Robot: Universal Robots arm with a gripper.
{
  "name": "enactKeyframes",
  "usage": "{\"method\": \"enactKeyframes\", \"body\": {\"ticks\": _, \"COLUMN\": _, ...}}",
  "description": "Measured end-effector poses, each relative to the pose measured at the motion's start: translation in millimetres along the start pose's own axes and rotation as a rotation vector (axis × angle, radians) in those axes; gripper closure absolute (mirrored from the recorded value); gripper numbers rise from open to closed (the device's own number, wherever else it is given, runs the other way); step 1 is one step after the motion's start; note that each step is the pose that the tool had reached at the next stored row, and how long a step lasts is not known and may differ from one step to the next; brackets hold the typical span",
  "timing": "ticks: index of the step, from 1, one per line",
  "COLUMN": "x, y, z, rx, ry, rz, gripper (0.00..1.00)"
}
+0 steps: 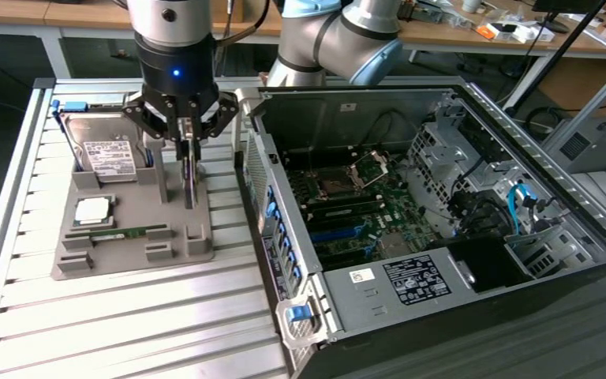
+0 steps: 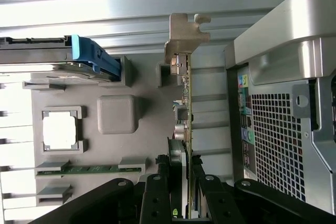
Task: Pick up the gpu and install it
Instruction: 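Pick up the gpu and move the gpu toward the slot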
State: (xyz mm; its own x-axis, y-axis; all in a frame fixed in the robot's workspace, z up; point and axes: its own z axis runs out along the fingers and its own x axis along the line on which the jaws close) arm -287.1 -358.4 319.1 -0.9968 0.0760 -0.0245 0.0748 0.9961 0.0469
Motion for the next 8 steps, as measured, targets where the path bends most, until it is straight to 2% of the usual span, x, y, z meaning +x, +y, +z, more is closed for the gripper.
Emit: {"method": "enactKeyframes", "body": {"ticks": 8, "x": -0.1, "y": 0.2, "z": -3.6, "rx": -0.0017, "ry": 0.0002, "rz": 0.0, "gripper": 0.73}}
